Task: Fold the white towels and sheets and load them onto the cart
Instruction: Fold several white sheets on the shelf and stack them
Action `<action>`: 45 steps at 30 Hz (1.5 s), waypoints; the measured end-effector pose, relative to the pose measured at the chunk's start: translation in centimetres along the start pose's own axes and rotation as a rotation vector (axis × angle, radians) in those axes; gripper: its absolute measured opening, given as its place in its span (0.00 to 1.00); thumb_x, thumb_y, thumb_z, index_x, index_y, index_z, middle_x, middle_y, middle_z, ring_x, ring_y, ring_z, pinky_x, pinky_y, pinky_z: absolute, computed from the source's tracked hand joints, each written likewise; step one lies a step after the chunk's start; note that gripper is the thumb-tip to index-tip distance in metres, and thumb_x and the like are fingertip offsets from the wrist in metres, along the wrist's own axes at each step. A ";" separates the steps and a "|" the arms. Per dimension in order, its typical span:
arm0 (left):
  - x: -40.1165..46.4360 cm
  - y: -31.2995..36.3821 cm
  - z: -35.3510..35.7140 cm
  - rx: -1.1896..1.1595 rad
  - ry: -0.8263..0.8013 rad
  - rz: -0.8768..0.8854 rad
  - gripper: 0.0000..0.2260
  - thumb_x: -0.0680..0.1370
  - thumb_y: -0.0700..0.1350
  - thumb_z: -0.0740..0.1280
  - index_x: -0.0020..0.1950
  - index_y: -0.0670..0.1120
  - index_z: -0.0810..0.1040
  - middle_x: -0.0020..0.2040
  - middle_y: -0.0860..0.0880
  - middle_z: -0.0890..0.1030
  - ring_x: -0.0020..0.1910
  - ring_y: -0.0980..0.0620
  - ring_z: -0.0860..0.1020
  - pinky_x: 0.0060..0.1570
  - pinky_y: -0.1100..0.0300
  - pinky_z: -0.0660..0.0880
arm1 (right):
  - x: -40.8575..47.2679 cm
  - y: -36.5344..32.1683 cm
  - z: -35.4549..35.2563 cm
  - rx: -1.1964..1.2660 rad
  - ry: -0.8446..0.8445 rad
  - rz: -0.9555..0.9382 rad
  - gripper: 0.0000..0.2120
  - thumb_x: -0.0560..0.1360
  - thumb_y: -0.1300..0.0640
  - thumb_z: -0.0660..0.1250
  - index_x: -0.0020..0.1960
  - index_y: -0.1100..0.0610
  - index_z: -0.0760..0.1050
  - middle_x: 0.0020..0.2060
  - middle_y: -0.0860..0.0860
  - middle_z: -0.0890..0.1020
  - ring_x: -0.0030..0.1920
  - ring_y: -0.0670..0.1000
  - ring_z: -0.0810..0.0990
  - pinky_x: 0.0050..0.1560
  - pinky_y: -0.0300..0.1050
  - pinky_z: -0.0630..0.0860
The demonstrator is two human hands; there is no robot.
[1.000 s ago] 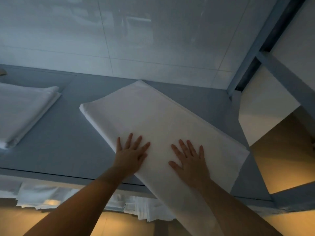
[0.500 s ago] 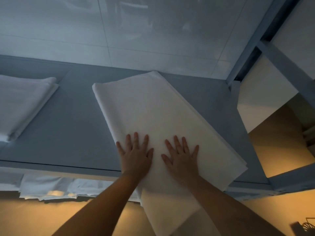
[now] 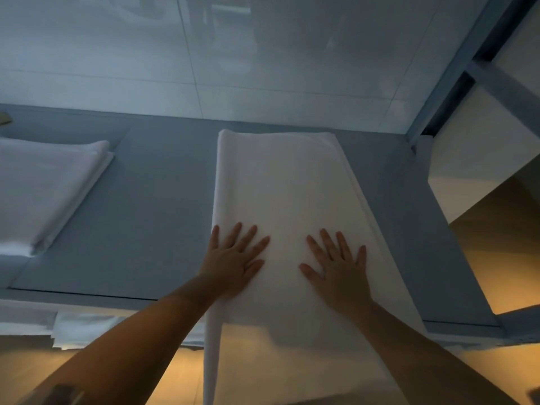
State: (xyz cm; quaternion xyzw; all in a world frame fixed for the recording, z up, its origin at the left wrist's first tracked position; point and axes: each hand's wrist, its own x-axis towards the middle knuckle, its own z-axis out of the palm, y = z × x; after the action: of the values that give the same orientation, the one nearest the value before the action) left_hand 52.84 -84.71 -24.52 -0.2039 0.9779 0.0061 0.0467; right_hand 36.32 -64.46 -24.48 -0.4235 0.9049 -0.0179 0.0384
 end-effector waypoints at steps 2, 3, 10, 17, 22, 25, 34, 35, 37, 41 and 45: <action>1.3 -0.4 -0.6 0.018 -0.020 0.043 0.23 0.77 0.65 0.35 0.70 0.66 0.29 0.78 0.56 0.42 0.77 0.48 0.40 0.71 0.38 0.35 | -0.1 -0.1 0.1 0.019 0.003 0.062 0.32 0.72 0.27 0.34 0.74 0.34 0.39 0.77 0.41 0.44 0.77 0.51 0.41 0.71 0.67 0.39; 2.1 -0.5 -0.9 0.026 -0.028 0.065 0.23 0.78 0.64 0.36 0.70 0.66 0.29 0.78 0.56 0.42 0.77 0.48 0.40 0.71 0.38 0.36 | 0.0 -0.1 0.1 0.029 0.003 0.087 0.33 0.71 0.27 0.34 0.74 0.34 0.39 0.77 0.41 0.44 0.77 0.51 0.41 0.71 0.67 0.38; 7.5 -1.2 -1.5 0.070 -0.009 0.147 0.24 0.77 0.64 0.34 0.73 0.65 0.34 0.79 0.57 0.44 0.78 0.49 0.42 0.72 0.39 0.37 | 3.5 0.8 -0.1 0.045 0.013 0.157 0.33 0.72 0.28 0.36 0.75 0.35 0.40 0.77 0.42 0.45 0.77 0.52 0.41 0.71 0.69 0.40; 8.6 3.0 -1.0 -0.086 0.019 -0.170 0.23 0.82 0.57 0.44 0.78 0.59 0.49 0.79 0.52 0.51 0.78 0.46 0.47 0.72 0.40 0.37 | 6.5 -1.2 -1.6 0.105 -0.080 0.264 0.29 0.79 0.36 0.46 0.77 0.42 0.47 0.78 0.47 0.47 0.77 0.57 0.43 0.68 0.75 0.42; 4.9 6.2 0.1 -0.153 0.068 -0.207 0.25 0.81 0.56 0.45 0.79 0.54 0.46 0.79 0.51 0.47 0.78 0.46 0.43 0.74 0.45 0.38 | 3.9 -5.5 -0.9 0.076 0.032 -0.010 0.23 0.82 0.44 0.46 0.77 0.41 0.51 0.78 0.45 0.52 0.77 0.51 0.47 0.73 0.65 0.40; 1.4 3.2 0.4 -0.067 0.112 -0.154 0.27 0.80 0.60 0.41 0.79 0.55 0.48 0.79 0.50 0.50 0.78 0.48 0.47 0.74 0.48 0.42 | 2.0 -1.4 -0.7 0.031 0.054 0.069 0.25 0.81 0.42 0.45 0.77 0.41 0.49 0.78 0.45 0.51 0.77 0.52 0.47 0.74 0.61 0.43; -6.1 3.6 1.0 -0.259 -0.016 -0.250 0.27 0.81 0.59 0.43 0.78 0.54 0.42 0.78 0.51 0.39 0.76 0.41 0.38 0.73 0.49 0.38 | -6.5 4.8 -0.6 0.020 -0.073 0.219 0.26 0.81 0.42 0.41 0.78 0.44 0.41 0.78 0.48 0.45 0.77 0.56 0.42 0.74 0.65 0.41; -6.3 3.8 1.0 -0.270 -0.025 -0.252 0.27 0.80 0.60 0.42 0.78 0.55 0.41 0.78 0.51 0.38 0.76 0.42 0.37 0.72 0.50 0.37 | -6.9 4.4 -0.4 0.008 -0.082 0.217 0.26 0.81 0.41 0.40 0.77 0.42 0.39 0.78 0.47 0.44 0.77 0.55 0.41 0.73 0.66 0.40; -6.0 4.0 0.8 -0.286 -0.032 -0.260 0.27 0.80 0.60 0.42 0.78 0.55 0.41 0.78 0.51 0.39 0.76 0.41 0.37 0.72 0.50 0.37 | -6.7 4.4 -0.2 0.001 -0.066 0.207 0.26 0.80 0.39 0.38 0.76 0.40 0.38 0.77 0.45 0.43 0.77 0.55 0.41 0.73 0.67 0.42; -4.9 4.4 0.6 -0.264 -0.016 -0.266 0.26 0.81 0.58 0.44 0.78 0.54 0.43 0.79 0.50 0.41 0.76 0.39 0.39 0.73 0.47 0.38 | -5.3 5.4 -0.4 0.002 -0.053 0.179 0.26 0.80 0.40 0.38 0.76 0.40 0.40 0.78 0.45 0.45 0.77 0.54 0.42 0.72 0.67 0.44; -4.7 5.6 -0.2 -0.092 -0.047 -0.299 0.29 0.80 0.60 0.39 0.78 0.51 0.40 0.79 0.48 0.41 0.75 0.41 0.34 0.71 0.42 0.32 | -4.5 5.2 -1.0 0.002 -0.162 0.206 0.26 0.81 0.41 0.39 0.77 0.42 0.37 0.78 0.47 0.41 0.77 0.55 0.39 0.71 0.70 0.42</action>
State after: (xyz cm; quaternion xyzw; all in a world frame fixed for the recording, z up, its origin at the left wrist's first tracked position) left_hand 54.83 -77.73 -23.89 -0.3489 0.9339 0.0487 0.0607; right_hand 35.13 -57.69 -23.53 -0.3285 0.9375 0.0192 0.1133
